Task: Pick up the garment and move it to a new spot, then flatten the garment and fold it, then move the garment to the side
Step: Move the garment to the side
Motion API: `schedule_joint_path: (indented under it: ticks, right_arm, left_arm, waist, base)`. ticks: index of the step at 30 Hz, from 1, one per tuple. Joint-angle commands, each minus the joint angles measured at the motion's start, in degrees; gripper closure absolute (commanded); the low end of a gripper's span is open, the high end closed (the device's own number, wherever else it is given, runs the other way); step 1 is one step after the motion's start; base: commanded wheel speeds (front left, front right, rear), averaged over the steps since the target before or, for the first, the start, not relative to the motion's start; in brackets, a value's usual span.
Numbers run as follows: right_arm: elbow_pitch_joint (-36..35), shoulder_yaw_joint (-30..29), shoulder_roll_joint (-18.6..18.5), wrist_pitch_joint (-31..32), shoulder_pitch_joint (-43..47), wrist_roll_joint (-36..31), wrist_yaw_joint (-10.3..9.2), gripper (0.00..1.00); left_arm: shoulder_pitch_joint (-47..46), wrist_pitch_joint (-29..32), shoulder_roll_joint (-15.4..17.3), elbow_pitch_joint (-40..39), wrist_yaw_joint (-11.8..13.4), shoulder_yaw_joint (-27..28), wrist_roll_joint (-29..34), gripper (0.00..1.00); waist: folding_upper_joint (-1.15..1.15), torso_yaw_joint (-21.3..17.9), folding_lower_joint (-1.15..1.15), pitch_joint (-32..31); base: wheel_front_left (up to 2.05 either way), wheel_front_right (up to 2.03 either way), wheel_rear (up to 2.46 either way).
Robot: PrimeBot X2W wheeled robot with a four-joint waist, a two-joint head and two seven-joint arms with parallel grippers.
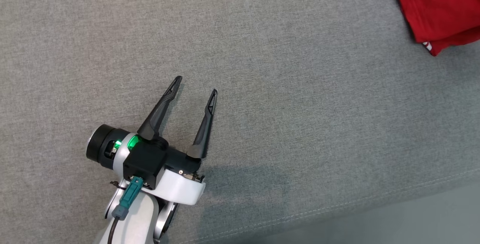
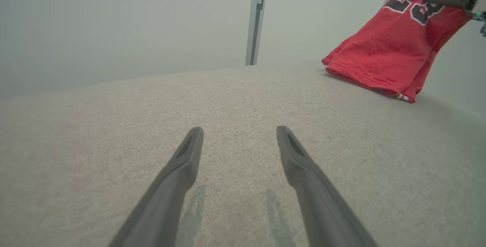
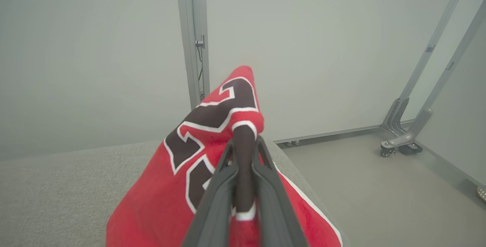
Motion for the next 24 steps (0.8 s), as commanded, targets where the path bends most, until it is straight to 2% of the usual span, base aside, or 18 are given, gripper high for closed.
schedule_joint_path:
  ticks: [1, 8, 9, 10, 11, 12, 13, 14, 19, 23, 24]
  right_arm:
    - [0.48, -0.05, -1.41, -0.77, -0.26, -0.80, 0.24, 1.00]
    - [9.07, -0.52, -1.70, -0.77, -4.93, -3.85, 0.24, 1.00]
    - [10.20, -0.55, -1.68, -0.77, -5.53, -4.38, 0.24, 0.99]
    - [11.36, -0.69, -1.70, -0.77, -6.12, -4.79, 0.24, 0.93]
    - [12.34, -0.96, -1.88, -0.77, -6.75, -5.38, 0.24, 0.81]
    - [13.18, -1.23, -2.08, -0.77, -7.30, -6.03, 0.24, 0.64]
    - [14.10, -1.61, -2.24, -0.77, -7.78, -6.63, 0.24, 0.17]
    - [14.84, -2.05, -2.31, -0.77, -8.23, -7.24, 0.24, 0.00]
    - [17.41, -5.03, -3.60, -0.77, -9.89, -12.07, 0.24, 0.00]
    - [16.00, -11.20, -4.82, -0.77, -10.52, -18.66, 0.24, 0.00]
    - [16.00, -11.20, -4.82, -0.77, -10.52, -18.66, 0.24, 0.00]
  left_arm:
    - [-1.72, -0.32, 0.65, -1.20, -0.54, 1.14, 0.80, 0.00]
    - [-2.68, -0.32, 1.10, -1.60, -0.70, 0.15, 1.22, 0.00]
    - [-2.83, -0.32, 1.12, -1.69, -0.70, 0.00, 1.27, 0.00]
    - [-2.97, -0.32, 1.15, -1.76, -0.66, -0.12, 1.32, 0.00]
    - [-3.07, -0.32, 1.16, -1.85, -0.56, -0.20, 1.38, 0.00]
    - [-3.15, -0.32, 1.16, -1.96, -0.46, -0.28, 1.39, 0.00]
    - [-3.22, -0.32, 1.17, -2.08, -0.38, -0.34, 1.39, 0.00]
    - [-3.26, -0.32, 1.23, -2.18, -0.29, -0.38, 1.40, 0.00]
    - [-3.33, -0.32, 1.42, -2.42, 0.15, -0.57, 1.38, 0.00]
    - [-3.63, -0.32, 1.45, -2.38, 0.43, -0.74, 1.26, 0.00]
    - [-3.63, -0.32, 1.45, -2.38, 0.43, -0.74, 1.26, 0.00]
  waist:
    - [0.00, 0.36, 0.00, 0.55]
    - [0.00, 2.10, 0.00, 2.93]
    - [0.00, 2.38, 0.00, 3.28]
    - [0.00, 2.65, 0.00, 3.61]
    - [0.00, 2.87, 0.00, 3.89]
    - [0.00, 3.08, 0.00, 4.16]
    - [0.00, 3.24, 0.00, 4.38]
    - [0.00, 3.32, 0.00, 4.53]
    - [0.00, 3.49, 0.00, 5.03]
    - [0.00, 3.07, 0.00, 4.95]
    - [0.00, 3.07, 0.00, 4.95]
  base:
    - [0.00, 0.00, 0.00]
    - [0.00, 0.00, 0.00]
    - [0.00, 0.00, 0.00]
    - [0.00, 0.00, 0.00]
    - [0.00, 0.00, 0.00]
    - [0.00, 0.00, 0.00]
    - [0.00, 0.00, 0.00]
    - [0.00, 0.00, 0.00]
    - [0.00, 0.00, 0.00]
    - [0.00, 0.00, 0.00]
    - [0.00, 0.00, 0.00]
